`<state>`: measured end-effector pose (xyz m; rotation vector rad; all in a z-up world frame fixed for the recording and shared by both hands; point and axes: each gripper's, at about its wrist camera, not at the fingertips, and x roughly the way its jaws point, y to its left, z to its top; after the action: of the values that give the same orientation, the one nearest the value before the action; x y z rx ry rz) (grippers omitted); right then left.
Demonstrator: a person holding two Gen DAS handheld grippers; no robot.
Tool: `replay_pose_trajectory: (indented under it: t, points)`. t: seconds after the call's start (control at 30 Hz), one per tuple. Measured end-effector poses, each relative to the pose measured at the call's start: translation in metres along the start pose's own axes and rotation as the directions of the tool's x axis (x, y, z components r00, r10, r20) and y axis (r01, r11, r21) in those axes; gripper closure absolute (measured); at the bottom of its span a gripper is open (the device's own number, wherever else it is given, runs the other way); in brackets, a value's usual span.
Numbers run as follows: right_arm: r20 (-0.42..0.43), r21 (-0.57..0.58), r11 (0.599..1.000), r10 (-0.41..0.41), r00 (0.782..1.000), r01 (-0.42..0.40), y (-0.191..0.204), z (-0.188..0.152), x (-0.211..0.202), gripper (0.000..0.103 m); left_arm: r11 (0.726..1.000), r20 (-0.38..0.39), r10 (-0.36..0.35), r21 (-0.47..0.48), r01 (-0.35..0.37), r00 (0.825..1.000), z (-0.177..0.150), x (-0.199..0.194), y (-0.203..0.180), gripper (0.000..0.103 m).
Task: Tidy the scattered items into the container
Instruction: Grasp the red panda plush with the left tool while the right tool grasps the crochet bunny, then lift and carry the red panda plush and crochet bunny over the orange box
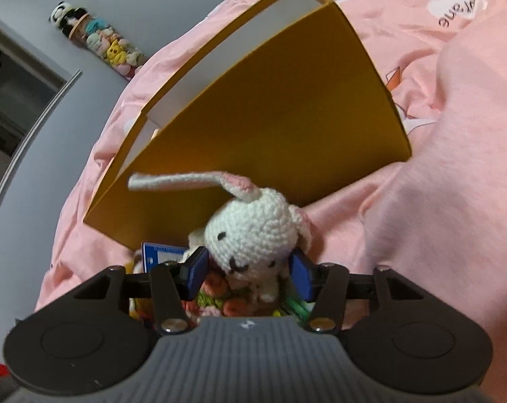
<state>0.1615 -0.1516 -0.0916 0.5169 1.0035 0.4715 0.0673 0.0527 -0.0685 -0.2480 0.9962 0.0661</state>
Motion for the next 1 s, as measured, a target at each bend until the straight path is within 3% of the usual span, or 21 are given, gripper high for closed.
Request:
replay_pose_trajectory:
  t: [0.17,0.4,0.6,1.0]
  points:
    - [-0.002,0.059,0.998,0.010,1.000,-0.010,-0.003,0.006,0.011,0.042,1.000,0.007,0.002,-0.006,-0.002,1.000,0.002,0.000,0.002,0.061]
    - [0.010,-0.023,1.000,0.017,1.000,-0.017,0.008,0.003,0.005,0.050,1.000,0.049,-0.006,0.021,0.005,0.999,0.001,-0.010,-0.002,0.061]
    - [0.059,-0.149,0.989,-0.008,0.998,0.017,0.029,0.001,-0.023,0.051,1.000,0.113,-0.015,0.026,0.013,0.993,0.003,-0.027,-0.001,0.062]
    - [0.165,-0.219,0.975,-0.011,0.986,0.048,0.046,0.015,-0.090,0.051,0.990,0.260,-0.079,0.135,0.044,0.962,0.008,-0.064,-0.019,0.065]
